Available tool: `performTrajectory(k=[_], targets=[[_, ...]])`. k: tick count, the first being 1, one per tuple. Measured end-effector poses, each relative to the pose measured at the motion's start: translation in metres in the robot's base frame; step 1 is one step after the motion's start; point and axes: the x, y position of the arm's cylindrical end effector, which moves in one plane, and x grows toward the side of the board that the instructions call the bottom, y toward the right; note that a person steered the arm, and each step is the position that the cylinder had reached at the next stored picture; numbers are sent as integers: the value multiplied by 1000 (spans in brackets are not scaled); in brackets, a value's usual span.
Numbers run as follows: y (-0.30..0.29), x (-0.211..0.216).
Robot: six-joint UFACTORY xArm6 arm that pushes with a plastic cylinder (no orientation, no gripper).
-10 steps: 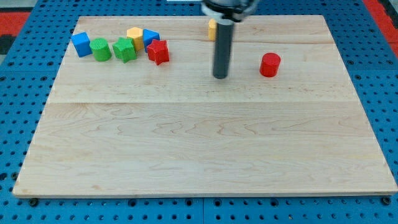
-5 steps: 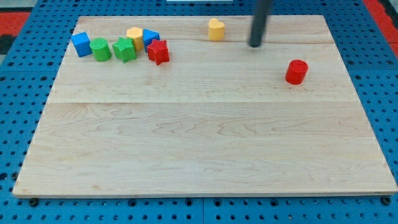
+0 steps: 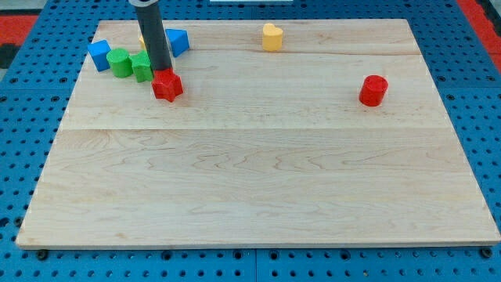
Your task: Move red star to the left of red circle
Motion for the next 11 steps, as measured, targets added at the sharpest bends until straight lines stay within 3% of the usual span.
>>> performTrajectory(k=[1,2,3,4,6,7,8,9,10,11], targets=[[-3,32],[-42,46],[-9,60],[118,57],[47,73],[109,114],[179,119],[202,122],[129,140],[178,106]])
